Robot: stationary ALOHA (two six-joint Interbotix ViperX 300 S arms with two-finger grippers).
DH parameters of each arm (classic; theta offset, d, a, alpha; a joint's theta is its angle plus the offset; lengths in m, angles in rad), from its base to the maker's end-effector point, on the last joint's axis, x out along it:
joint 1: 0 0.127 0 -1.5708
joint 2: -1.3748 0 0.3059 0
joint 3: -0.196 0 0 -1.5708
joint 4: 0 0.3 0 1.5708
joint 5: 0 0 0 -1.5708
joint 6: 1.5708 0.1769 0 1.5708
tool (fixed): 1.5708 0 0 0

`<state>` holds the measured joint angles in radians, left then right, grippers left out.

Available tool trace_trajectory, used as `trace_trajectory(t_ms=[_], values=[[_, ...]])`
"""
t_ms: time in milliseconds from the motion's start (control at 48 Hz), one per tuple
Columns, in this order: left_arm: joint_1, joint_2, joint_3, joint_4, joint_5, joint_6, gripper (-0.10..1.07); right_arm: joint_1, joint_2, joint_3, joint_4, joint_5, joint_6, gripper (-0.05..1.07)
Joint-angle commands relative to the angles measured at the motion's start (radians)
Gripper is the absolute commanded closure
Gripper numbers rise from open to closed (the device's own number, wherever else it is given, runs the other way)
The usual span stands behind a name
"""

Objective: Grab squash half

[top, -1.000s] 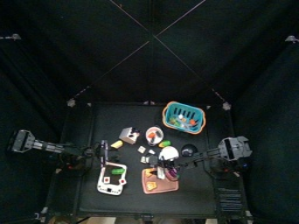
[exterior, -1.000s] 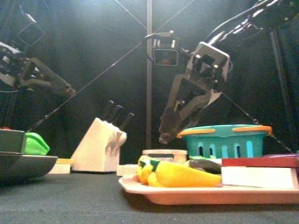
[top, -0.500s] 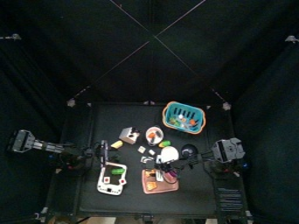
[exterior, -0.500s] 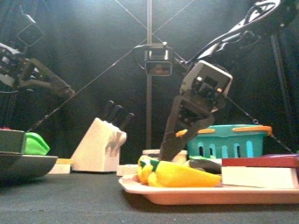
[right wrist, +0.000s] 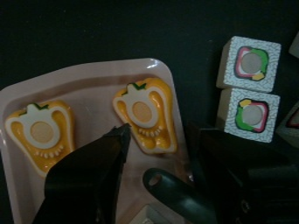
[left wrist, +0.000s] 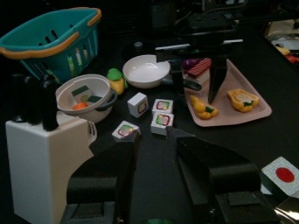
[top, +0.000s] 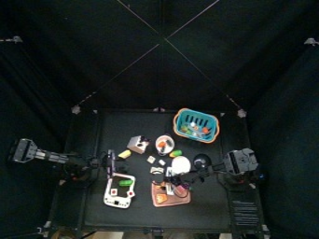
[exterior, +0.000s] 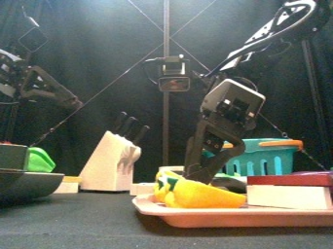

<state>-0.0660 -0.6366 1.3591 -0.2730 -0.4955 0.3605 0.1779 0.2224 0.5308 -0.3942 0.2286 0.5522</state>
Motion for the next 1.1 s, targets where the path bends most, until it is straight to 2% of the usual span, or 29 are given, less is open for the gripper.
trace_trajectory(t_ms=[0,333,667,1083], values=[[-0.002,0.002,-0.011,-0.002,-0.003,-0.002,0.24,0.002,-0.014,-0.023,-0.002,-0.003,0.002,0.14],[-0.002,0.002,-0.011,-0.002,-0.003,-0.002,0.24,0.002,-0.003,-0.029,-0.003,0.008,0.002,0.17],[-0.002,0.002,-0.009,-0.002,-0.003,-0.003,0.24,0.002,-0.017,-0.029,-0.003,0.015,0.0,0.34],[-0.002,0.002,-0.009,-0.002,-0.003,-0.003,0.24,0.002,-0.069,-0.029,-0.006,0.015,-0.006,0.35]])
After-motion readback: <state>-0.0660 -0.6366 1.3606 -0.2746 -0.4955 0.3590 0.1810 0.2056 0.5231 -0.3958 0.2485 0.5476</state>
